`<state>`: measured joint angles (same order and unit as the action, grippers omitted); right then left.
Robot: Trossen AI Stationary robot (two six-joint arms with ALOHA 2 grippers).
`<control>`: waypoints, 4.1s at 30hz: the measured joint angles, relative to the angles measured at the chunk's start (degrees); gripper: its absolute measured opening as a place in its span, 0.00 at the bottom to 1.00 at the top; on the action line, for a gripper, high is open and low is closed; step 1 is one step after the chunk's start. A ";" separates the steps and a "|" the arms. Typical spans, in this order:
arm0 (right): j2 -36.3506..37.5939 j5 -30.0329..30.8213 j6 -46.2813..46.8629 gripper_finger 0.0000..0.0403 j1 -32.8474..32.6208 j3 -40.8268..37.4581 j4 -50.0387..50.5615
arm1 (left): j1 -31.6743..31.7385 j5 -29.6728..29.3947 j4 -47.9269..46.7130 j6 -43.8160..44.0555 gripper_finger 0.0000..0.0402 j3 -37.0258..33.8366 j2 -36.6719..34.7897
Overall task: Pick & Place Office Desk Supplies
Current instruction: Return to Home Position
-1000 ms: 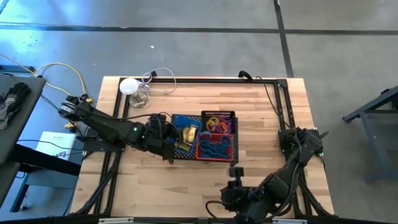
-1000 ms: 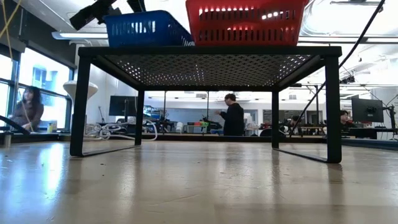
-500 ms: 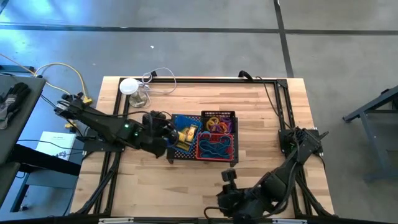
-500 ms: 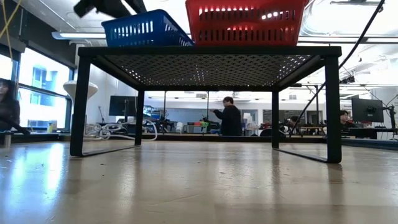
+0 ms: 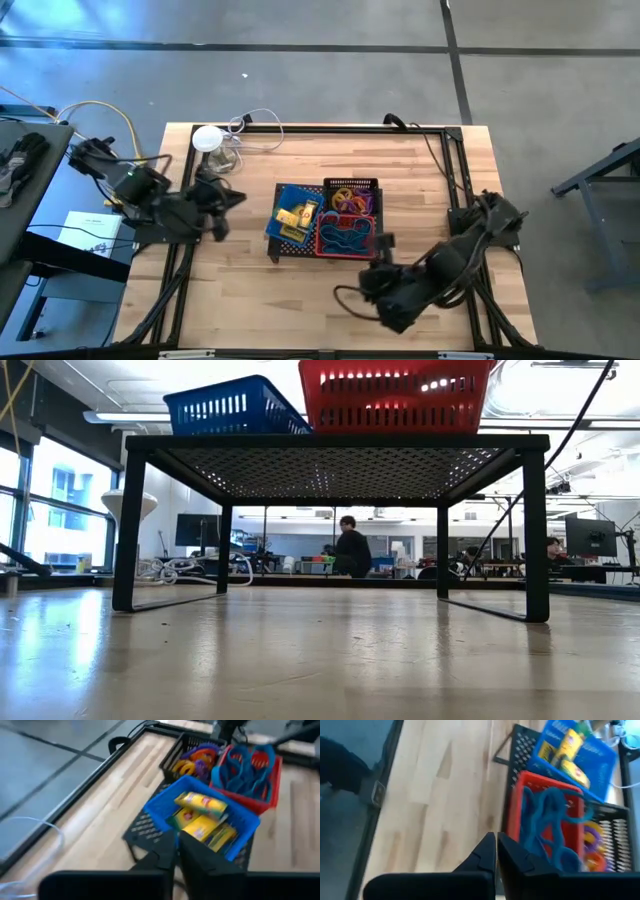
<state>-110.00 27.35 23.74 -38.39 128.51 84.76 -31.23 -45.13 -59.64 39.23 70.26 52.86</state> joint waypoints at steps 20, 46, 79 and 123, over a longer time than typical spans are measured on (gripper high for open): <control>20.27 -9.50 -15.03 0.00 -1.64 0.02 -8.79 | -7.34 9.05 19.52 -11.31 0.00 -34.23 -31.15; 78.87 -12.29 -23.08 0.00 2.33 -90.12 -77.52 | -6.76 22.90 66.68 -30.35 0.00 -66.19 -42.67; 95.24 -23.28 -20.85 0.00 28.04 -127.99 -98.73 | 43.59 72.02 65.92 -28.43 0.00 -69.79 -40.68; 94.68 -18.75 -16.02 0.00 28.02 -128.10 -87.99 | 41.28 61.75 67.98 -26.33 0.00 -69.81 -52.65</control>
<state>-15.33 8.60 7.73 -10.37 0.40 -3.22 10.05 16.62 8.33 12.90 0.45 0.21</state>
